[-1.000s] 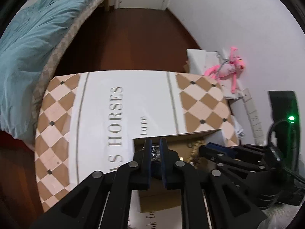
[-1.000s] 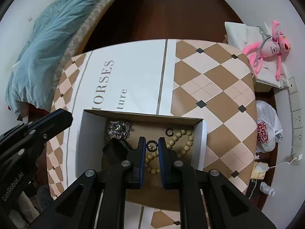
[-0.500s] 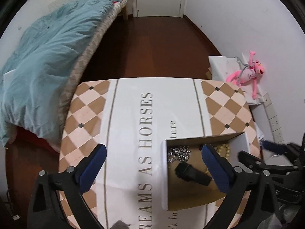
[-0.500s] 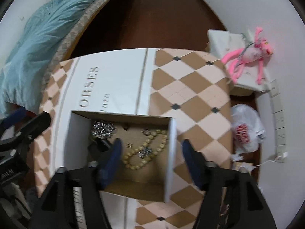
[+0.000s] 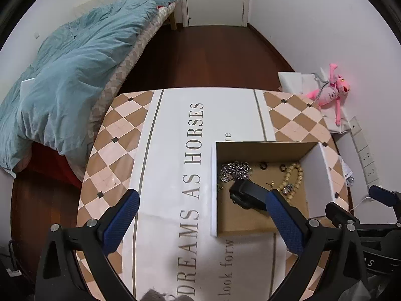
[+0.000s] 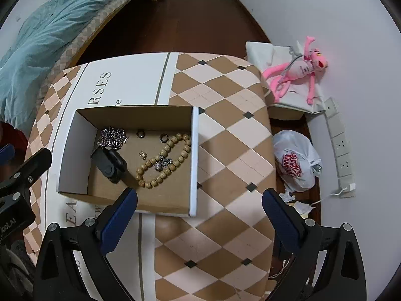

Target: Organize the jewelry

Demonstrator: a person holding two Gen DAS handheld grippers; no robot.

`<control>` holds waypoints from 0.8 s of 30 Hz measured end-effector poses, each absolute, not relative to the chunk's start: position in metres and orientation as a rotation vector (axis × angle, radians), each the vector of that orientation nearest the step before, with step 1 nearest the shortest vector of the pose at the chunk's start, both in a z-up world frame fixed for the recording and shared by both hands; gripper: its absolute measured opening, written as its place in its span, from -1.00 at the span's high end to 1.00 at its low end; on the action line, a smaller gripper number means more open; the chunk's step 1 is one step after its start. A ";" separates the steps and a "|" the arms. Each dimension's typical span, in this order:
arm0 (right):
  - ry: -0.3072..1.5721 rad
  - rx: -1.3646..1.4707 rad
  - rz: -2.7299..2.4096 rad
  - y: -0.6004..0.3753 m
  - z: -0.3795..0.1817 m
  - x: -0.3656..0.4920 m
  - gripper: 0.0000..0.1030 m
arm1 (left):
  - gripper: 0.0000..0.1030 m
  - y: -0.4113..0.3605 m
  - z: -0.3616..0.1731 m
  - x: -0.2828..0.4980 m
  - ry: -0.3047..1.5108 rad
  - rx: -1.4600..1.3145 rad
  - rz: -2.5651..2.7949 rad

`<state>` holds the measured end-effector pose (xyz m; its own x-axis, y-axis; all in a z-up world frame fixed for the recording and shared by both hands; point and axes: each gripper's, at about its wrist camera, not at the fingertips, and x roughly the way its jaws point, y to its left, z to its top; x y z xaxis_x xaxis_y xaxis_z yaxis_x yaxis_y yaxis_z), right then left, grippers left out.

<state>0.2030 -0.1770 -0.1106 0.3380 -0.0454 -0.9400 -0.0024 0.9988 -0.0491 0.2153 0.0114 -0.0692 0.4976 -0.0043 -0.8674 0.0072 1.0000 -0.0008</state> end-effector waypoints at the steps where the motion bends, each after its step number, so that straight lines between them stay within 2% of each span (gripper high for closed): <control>1: 1.217 -0.041 -0.031 -0.178 -0.107 0.198 -0.96 | -1.00 0.010 -0.067 0.211 1.046 -0.001 -0.012; 8: 1.125 -0.032 -0.040 -0.182 -0.064 0.155 -0.96 | -1.00 0.007 -0.024 0.171 0.972 -0.027 -0.031; 24: 0.860 -0.031 -0.049 -0.183 0.070 0.037 -0.97 | -1.00 0.015 0.083 0.066 0.777 -0.002 0.031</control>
